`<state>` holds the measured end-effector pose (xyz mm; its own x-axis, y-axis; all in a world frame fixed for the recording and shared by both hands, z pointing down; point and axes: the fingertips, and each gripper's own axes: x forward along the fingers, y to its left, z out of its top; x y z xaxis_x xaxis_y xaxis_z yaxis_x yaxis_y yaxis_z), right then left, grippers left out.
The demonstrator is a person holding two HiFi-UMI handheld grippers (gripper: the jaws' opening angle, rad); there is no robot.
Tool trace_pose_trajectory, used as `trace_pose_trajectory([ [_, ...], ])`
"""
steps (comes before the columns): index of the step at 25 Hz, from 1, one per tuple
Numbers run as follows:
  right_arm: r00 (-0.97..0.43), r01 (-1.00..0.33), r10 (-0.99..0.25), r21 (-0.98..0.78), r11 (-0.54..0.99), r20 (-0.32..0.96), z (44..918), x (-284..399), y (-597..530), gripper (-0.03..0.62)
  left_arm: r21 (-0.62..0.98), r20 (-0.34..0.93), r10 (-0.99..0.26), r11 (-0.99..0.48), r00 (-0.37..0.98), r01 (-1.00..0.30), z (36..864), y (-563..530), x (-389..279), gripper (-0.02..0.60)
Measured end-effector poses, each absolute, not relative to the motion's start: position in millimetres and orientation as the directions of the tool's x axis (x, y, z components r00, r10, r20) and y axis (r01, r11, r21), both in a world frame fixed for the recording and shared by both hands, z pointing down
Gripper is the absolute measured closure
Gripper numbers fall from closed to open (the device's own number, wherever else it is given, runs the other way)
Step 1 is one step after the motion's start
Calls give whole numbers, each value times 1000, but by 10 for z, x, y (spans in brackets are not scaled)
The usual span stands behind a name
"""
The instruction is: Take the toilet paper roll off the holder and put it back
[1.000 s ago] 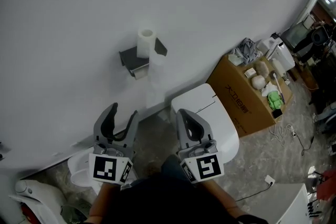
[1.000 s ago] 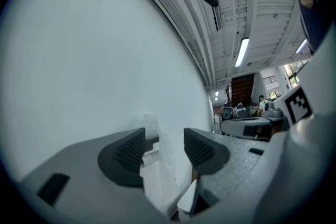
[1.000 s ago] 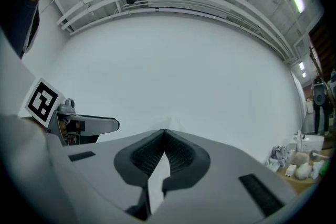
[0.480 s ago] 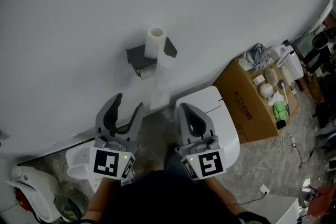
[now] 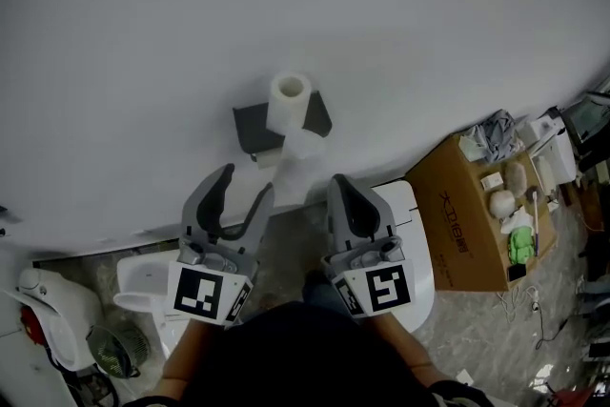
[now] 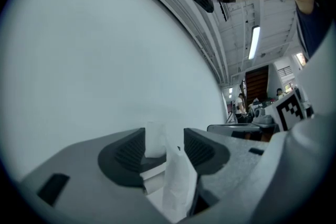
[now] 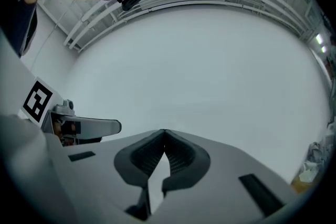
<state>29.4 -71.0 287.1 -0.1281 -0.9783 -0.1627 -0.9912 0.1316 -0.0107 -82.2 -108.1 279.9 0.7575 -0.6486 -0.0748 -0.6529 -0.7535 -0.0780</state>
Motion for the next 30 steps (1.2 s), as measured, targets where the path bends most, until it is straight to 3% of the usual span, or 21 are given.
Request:
trace_pose_trajectory([
  [13, -289, -955, -936, -6, 296, -202, 2827, 752, -1286, 579, -86, -45, -745, -661, 666, -746, 2832, -1441, -285, 367],
  [30, -479, -868, -848, -23, 496, -227, 2821, 966, -1618, 578, -33, -3, -856, -516, 517, -856, 2868, -1806, -141, 291],
])
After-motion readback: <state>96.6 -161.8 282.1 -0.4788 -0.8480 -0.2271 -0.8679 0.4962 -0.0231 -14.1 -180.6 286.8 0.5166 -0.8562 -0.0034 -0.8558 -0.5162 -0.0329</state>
